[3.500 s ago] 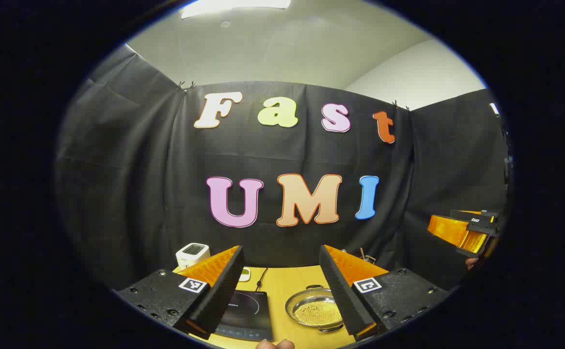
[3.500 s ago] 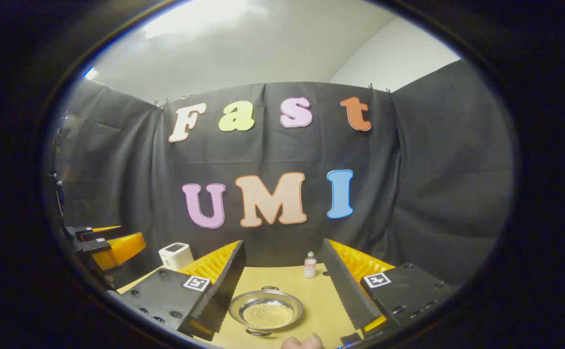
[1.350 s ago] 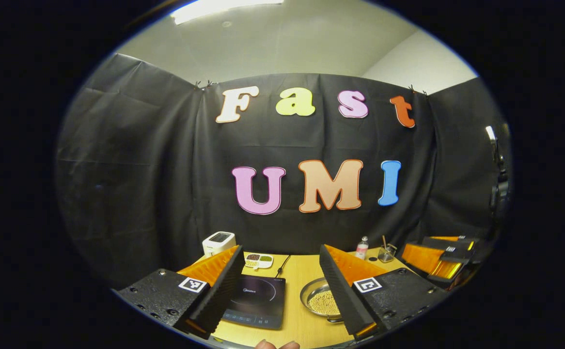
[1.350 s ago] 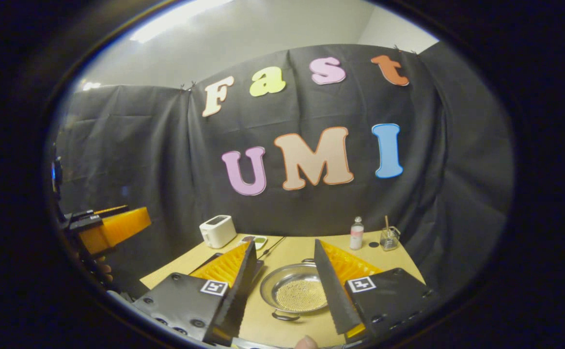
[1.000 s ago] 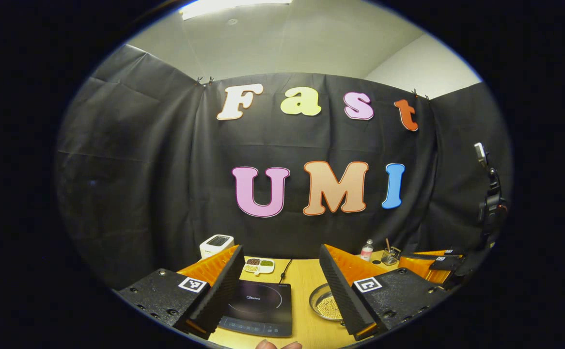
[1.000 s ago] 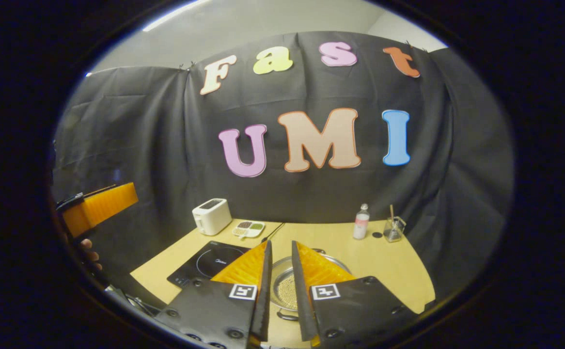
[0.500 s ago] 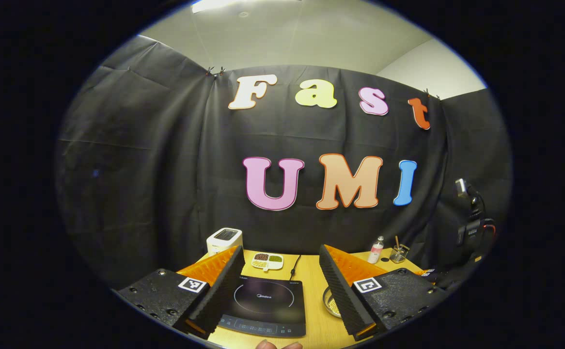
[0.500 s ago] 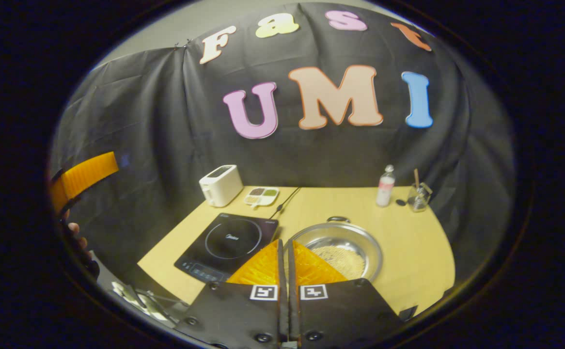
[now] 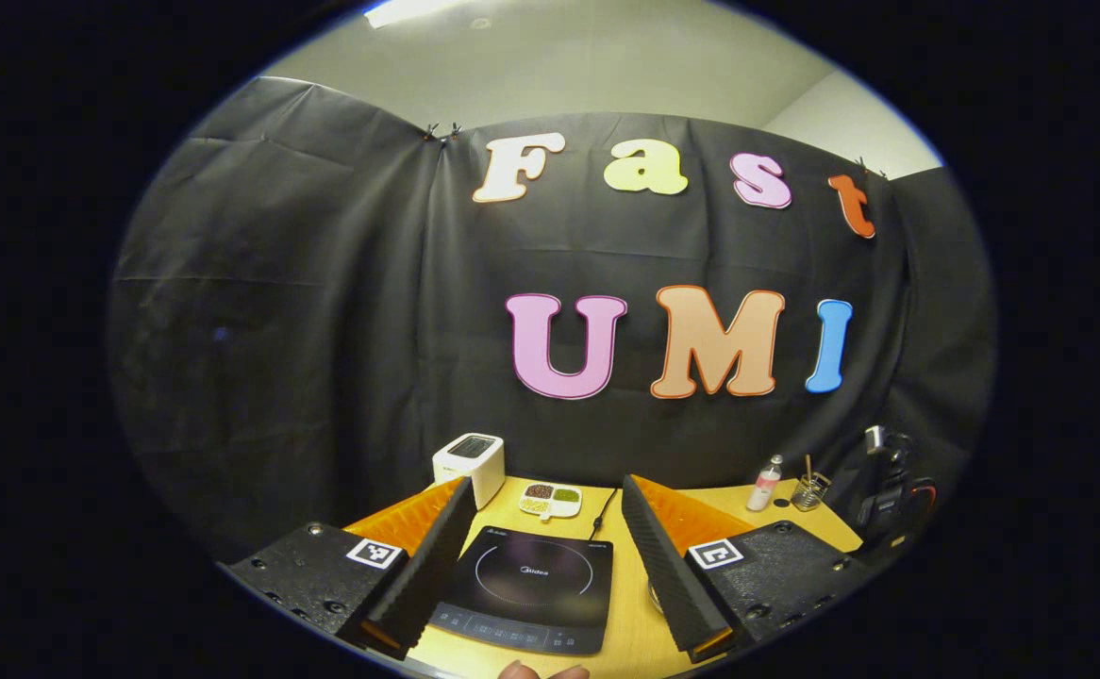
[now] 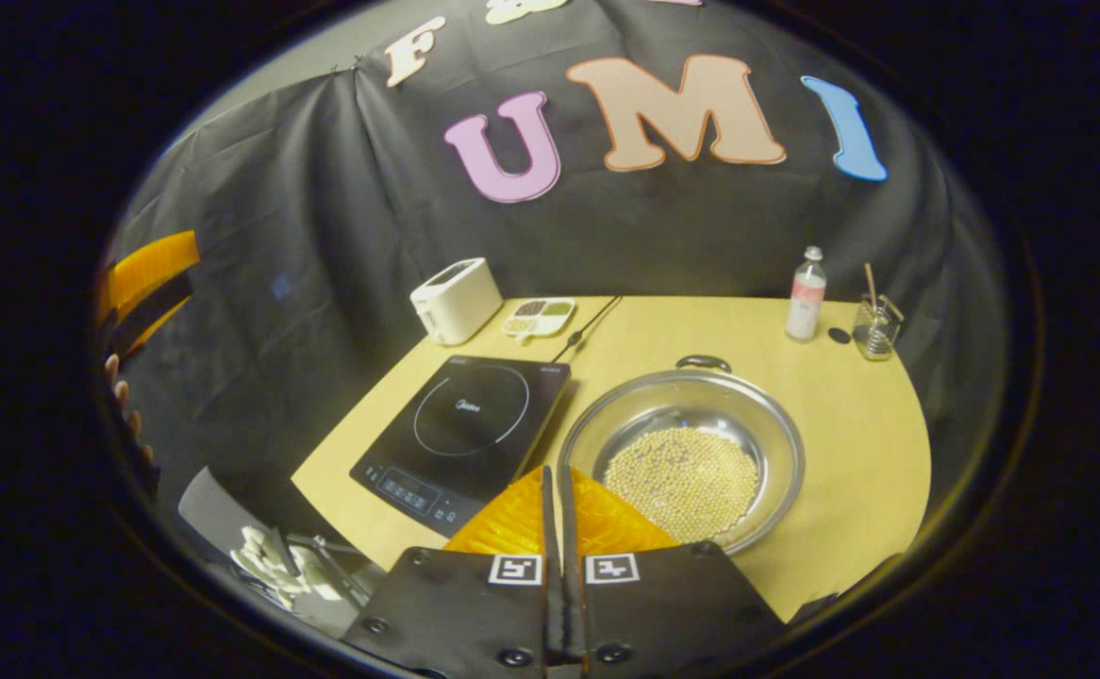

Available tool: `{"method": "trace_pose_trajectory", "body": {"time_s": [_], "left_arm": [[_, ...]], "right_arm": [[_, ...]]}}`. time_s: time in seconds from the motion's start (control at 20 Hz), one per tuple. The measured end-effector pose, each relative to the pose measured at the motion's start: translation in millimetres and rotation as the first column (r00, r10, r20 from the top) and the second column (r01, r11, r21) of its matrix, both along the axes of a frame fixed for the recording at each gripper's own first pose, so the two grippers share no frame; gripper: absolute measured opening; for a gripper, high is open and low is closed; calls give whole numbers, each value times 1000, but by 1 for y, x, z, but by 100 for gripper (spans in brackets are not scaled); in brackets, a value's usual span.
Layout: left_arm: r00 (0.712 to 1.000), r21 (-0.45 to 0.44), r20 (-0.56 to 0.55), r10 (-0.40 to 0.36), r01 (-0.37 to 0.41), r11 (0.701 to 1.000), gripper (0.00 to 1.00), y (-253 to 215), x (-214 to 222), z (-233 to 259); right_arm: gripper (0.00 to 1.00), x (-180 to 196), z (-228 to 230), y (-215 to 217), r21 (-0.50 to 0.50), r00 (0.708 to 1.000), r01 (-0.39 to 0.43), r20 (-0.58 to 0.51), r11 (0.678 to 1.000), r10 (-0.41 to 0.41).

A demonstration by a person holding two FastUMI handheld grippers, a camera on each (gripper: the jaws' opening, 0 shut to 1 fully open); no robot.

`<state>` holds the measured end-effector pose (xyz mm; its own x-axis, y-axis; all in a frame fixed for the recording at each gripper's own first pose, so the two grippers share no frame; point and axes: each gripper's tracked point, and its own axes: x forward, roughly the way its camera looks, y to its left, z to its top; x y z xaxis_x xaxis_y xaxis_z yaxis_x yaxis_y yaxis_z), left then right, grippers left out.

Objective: First push the handle of the pot to place it horizontally, then grasp the pot with both hands and set it on the induction cooktop.

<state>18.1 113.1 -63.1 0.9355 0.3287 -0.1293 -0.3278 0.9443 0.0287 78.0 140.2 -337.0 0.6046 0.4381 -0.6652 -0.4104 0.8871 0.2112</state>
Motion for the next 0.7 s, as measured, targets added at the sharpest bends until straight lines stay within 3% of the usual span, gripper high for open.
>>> {"method": "trace_pose_trajectory", "body": {"time_s": [0.7], "left_arm": [[985, 32, -81, 153, -151, 988, 91, 7, -14, -11]], "right_arm": [[0, -32, -103, -1, -36, 956, -173, -245, 984, 160]]}}
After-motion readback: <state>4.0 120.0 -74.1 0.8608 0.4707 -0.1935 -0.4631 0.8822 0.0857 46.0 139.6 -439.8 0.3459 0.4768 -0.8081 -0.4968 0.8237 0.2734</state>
